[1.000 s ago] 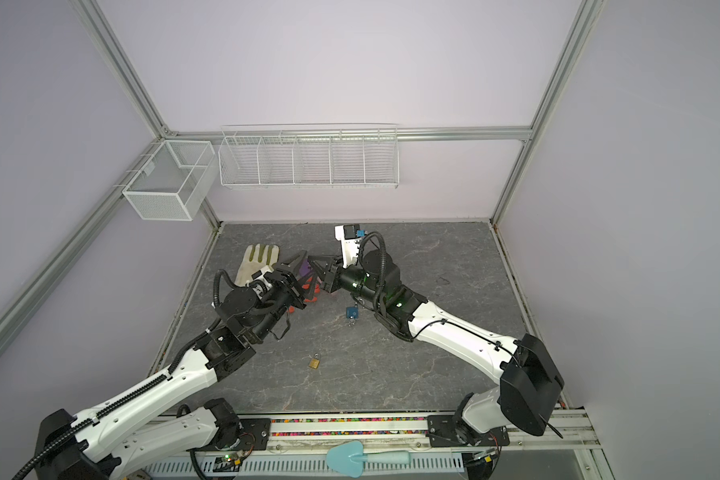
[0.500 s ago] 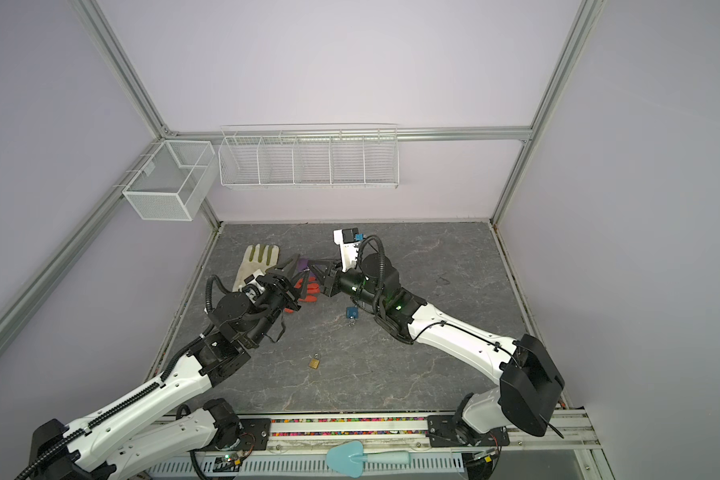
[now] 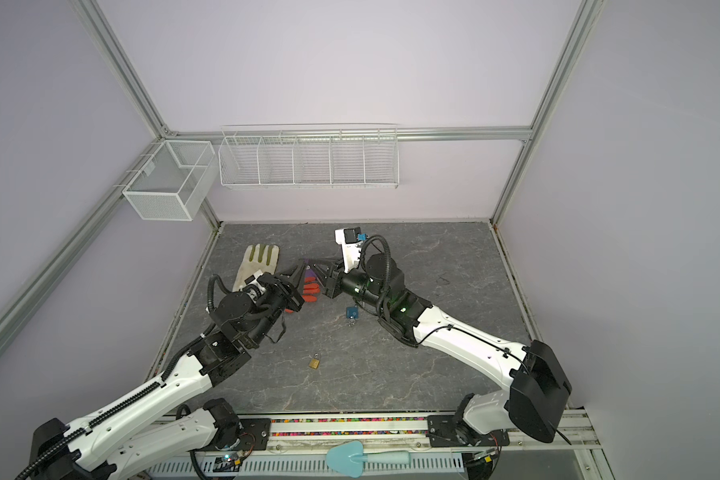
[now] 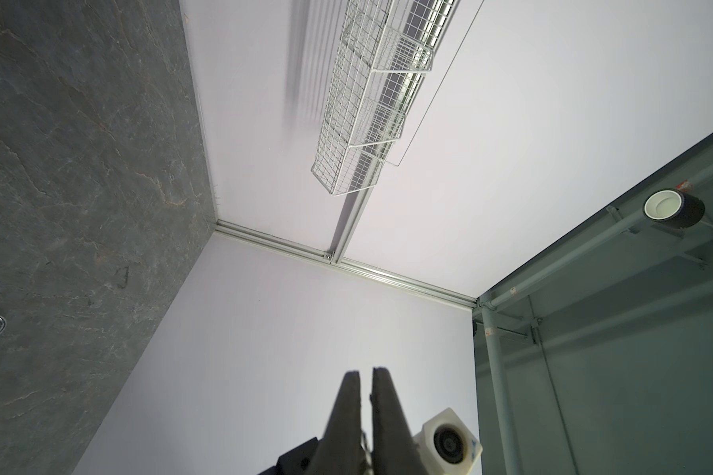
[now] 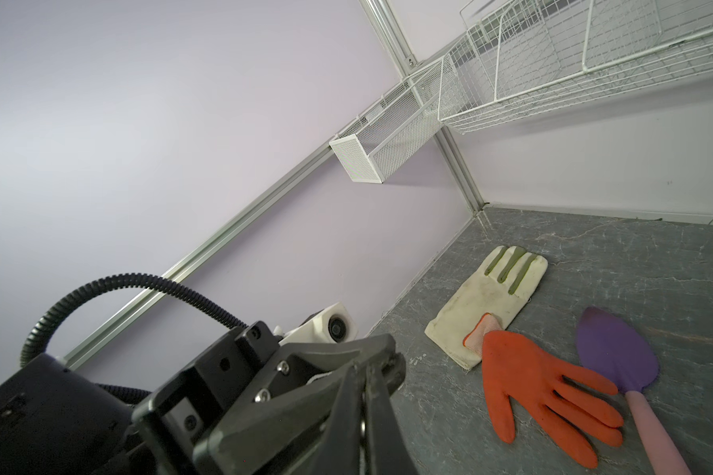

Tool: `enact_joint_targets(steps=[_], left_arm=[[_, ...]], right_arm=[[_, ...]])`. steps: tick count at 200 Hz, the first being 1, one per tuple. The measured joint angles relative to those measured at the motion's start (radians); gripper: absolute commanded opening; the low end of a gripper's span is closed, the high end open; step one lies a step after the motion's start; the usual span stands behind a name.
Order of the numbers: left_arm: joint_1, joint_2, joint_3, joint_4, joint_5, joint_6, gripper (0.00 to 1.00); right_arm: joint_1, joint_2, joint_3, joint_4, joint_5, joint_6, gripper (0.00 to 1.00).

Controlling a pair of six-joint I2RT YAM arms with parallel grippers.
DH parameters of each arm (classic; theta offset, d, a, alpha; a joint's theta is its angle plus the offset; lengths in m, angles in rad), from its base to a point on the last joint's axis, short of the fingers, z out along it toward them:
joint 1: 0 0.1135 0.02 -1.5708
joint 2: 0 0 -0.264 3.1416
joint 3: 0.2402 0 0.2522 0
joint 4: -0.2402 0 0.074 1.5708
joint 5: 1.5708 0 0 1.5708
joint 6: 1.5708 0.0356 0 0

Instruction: Unlock with the key

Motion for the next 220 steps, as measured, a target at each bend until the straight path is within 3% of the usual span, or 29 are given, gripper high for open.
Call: enact_joint_targets(steps=[54,65,87,109,139,172,220], left_arm=[[0.0,0.011,0.0,0.006,0.0,0.032,0.0],[0.0,0.012,0.001,0.005,0.0,0.059,0.0],[-0.001,0.028,0.013,0.008,0.0,0.162,0.0],[0.006,0.054,0.042,0.008,0.027,0.323,0.0],[0.022,0.095,0.102,0.05,0.116,0.586,0.0],[0.032,0.178,0.16,0.134,0.3,0.847,0.0],[0.032,0.278,0.214,0.201,0.53,1.062,0.0]], right_arm=[[0.0,-0.012,-0.005,-0.033,0.012,-0.024,0.07],[0.0,-0.023,-0.005,-0.056,0.013,-0.03,0.15],[-0.003,-0.058,-0.006,-0.112,0.014,-0.029,0.43],[-0.037,-0.112,-0.007,-0.172,-0.03,0.001,0.51],[-0.127,-0.168,-0.007,-0.228,-0.172,0.051,0.56],[-0.208,-0.18,-0.014,-0.251,-0.337,0.109,0.56],[-0.27,-0.223,-0.061,-0.245,-0.455,0.166,0.51]])
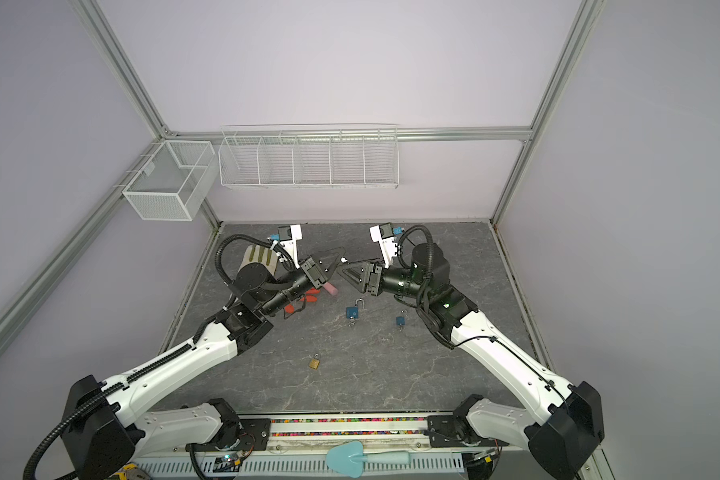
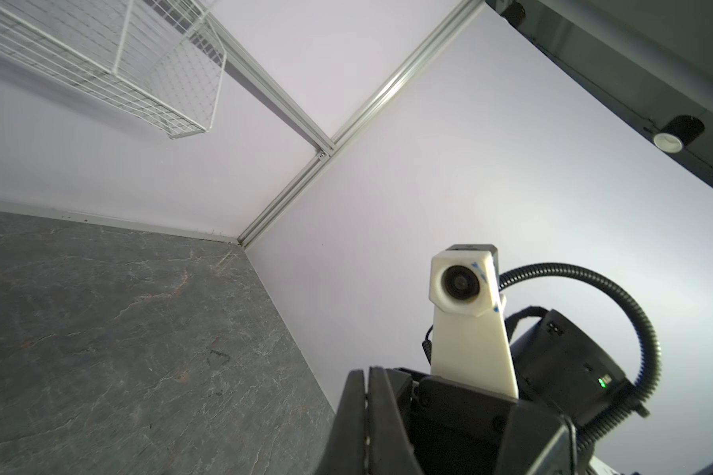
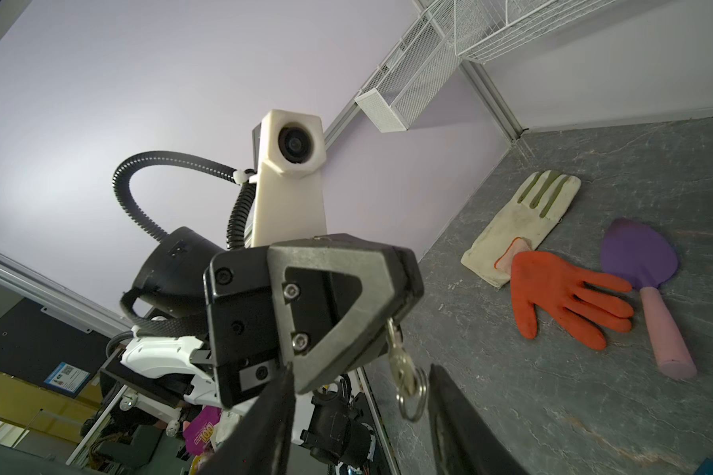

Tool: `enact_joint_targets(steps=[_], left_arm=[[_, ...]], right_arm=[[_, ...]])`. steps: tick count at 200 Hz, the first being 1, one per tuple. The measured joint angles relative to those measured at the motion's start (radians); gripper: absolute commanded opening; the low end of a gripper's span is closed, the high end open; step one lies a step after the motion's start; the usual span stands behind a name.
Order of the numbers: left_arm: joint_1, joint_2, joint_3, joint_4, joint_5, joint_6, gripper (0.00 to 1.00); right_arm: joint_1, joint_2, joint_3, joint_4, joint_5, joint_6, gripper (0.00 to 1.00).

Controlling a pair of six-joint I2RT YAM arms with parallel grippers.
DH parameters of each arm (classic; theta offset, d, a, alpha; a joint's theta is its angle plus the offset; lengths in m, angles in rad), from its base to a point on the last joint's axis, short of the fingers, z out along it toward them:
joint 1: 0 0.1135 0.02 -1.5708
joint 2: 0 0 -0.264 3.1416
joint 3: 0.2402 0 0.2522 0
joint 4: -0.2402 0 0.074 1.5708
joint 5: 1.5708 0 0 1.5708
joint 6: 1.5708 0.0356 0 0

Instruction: Unlock with the key

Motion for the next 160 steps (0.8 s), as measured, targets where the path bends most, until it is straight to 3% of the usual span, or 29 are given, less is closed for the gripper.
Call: enact_joint_targets(steps=[53,92,160], left_arm=[[0.0,0.021,0.0,0.101,0.11,0.038,0.0],[0.0,0.024,0.0,0.142,0.129,0.036,0.0],[0.0,0.022,0.0,0.148,0.133,0.033,0.0]], right_arm=[[-0.052,-0.031,-0.056,0.067,-0.06,0.04,0.43],[-0.051,-0.03,-0.06,0.144,-0.098,0.06,0.32],[-0.051,0.0,-0.071,0.229,-0.133,0.08,0.23]])
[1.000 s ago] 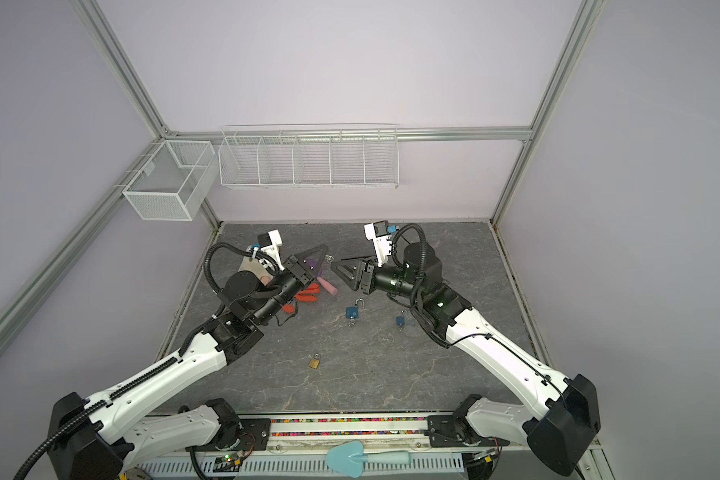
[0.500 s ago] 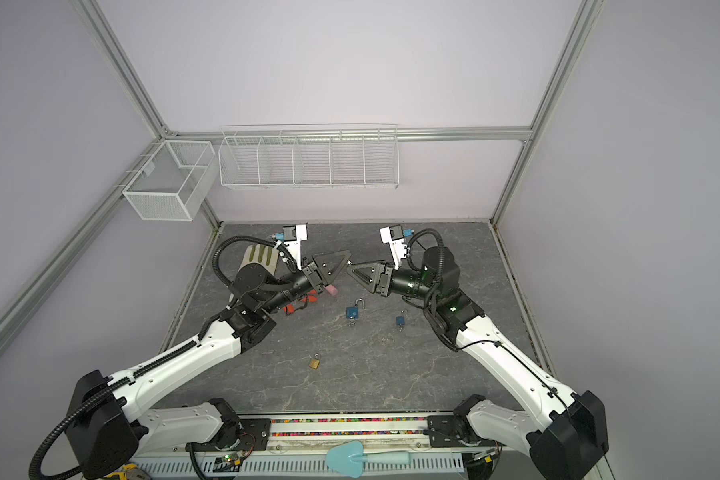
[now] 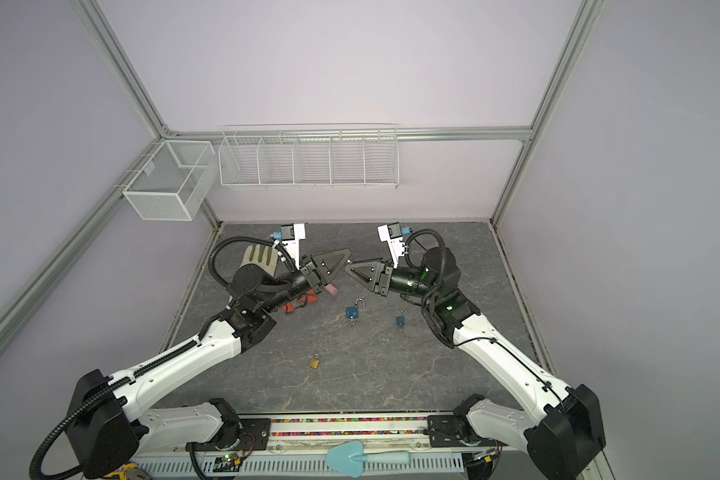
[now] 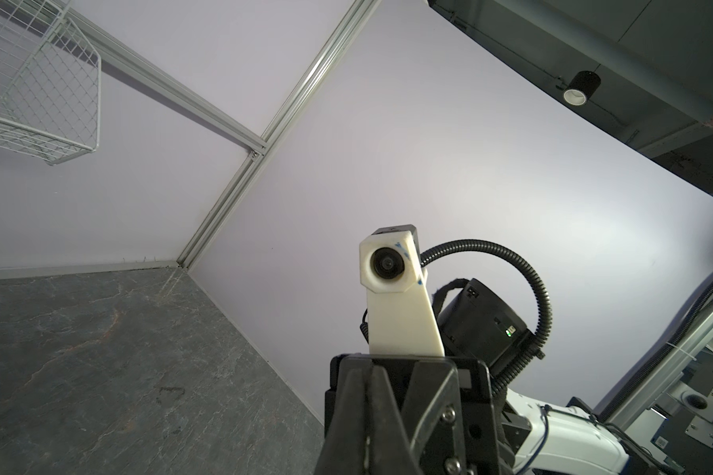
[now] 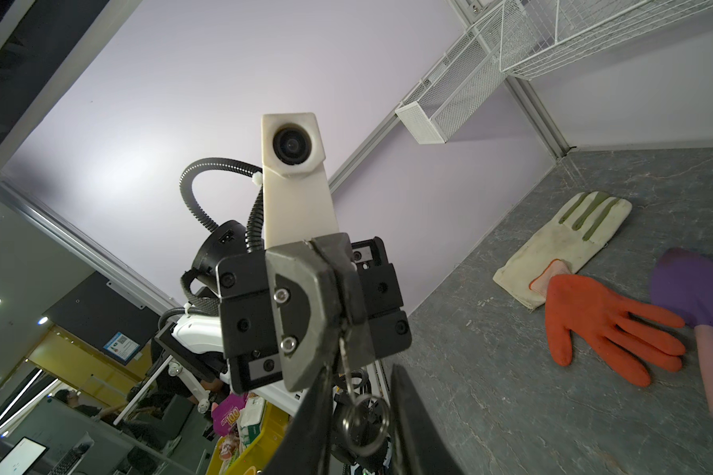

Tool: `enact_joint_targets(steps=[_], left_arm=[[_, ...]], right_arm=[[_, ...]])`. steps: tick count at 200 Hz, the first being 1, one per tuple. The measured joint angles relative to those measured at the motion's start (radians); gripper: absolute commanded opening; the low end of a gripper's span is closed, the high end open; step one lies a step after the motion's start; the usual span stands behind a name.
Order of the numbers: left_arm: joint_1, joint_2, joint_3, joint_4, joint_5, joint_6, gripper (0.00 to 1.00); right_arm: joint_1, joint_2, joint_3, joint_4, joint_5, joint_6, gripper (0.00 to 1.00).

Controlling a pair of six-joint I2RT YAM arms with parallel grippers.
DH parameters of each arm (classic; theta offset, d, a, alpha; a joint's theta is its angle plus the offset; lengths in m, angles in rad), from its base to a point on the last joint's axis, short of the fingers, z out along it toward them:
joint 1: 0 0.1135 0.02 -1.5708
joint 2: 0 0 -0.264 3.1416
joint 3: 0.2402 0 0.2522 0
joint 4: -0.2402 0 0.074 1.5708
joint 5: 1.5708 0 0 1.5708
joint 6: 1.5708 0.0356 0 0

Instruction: Unlock with the key

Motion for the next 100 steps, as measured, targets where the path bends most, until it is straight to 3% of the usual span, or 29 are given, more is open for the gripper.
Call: enact_joint_targets(steps=[100], left_arm=[[0.0,-0.005,0.0,-0.02,-0.008,0.002,0.0]], right_arm=[[0.0,0.005,0.0,0.013,-0.004,-0.03,0.06]])
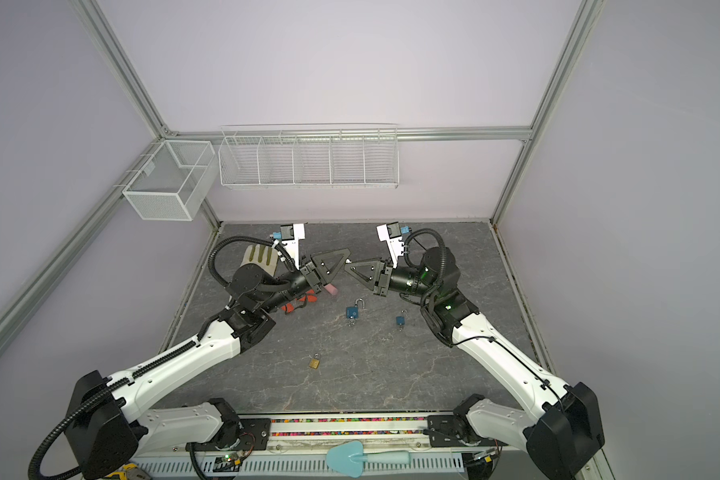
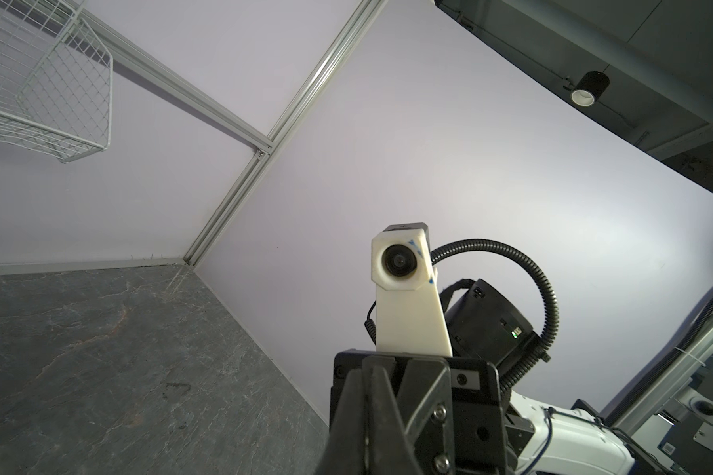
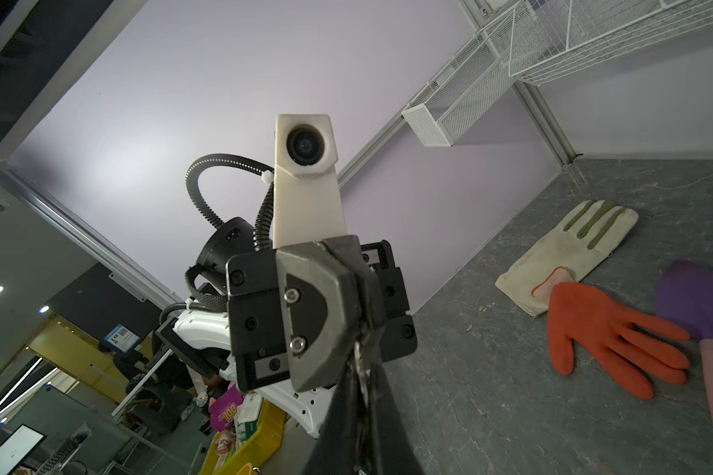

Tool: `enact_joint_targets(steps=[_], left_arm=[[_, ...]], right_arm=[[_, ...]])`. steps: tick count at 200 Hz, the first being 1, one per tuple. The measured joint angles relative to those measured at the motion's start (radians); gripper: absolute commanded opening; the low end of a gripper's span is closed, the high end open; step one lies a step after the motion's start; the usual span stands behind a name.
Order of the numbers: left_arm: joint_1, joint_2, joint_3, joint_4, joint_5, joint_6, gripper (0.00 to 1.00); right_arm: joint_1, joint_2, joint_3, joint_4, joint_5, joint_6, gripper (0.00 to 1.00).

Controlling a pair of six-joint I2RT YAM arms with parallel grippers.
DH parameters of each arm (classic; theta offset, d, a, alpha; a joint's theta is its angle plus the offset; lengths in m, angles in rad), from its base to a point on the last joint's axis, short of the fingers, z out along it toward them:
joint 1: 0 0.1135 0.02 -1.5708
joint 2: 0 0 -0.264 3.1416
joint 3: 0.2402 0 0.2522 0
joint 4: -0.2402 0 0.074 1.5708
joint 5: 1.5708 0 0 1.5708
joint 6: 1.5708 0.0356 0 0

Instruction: Unlock with the key

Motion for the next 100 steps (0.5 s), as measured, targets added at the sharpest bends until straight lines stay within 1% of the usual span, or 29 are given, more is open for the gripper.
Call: enact_joint_targets(steps=[29,44,50,67,85,100], left_arm=[[0.0,0.0,0.0,-0.006,0.001,-0.001,0.0],[0.0,0.0,0.0,-0.009,0.001,0.001,0.19],[0.0,0.0,0.002,-0.012,0.0,-0.002,0.29],[0.0,-0.005,0.008,-0.018,0.0,-0.007,0.45],[0.0,-0.026,0.009,-0.026,-0.008,-0.015,0.57],[0.0,-0.055,0.009,-0.033,-0.024,-0.031,0.59]], right_arm=[[0.0,-0.008,0.002,-0.027,0.003,-0.034,0.06],[0.0,-0.015,0.005,-0.052,0.009,-0.059,0.06],[0.0,-0.018,0.008,-0.069,0.013,-0.072,0.06],[0.001,-0.031,0.016,-0.13,0.037,-0.124,0.06],[0.004,-0.051,0.024,-0.201,0.071,-0.192,0.06],[0.015,-0.076,0.025,-0.257,0.109,-0.255,0.06]])
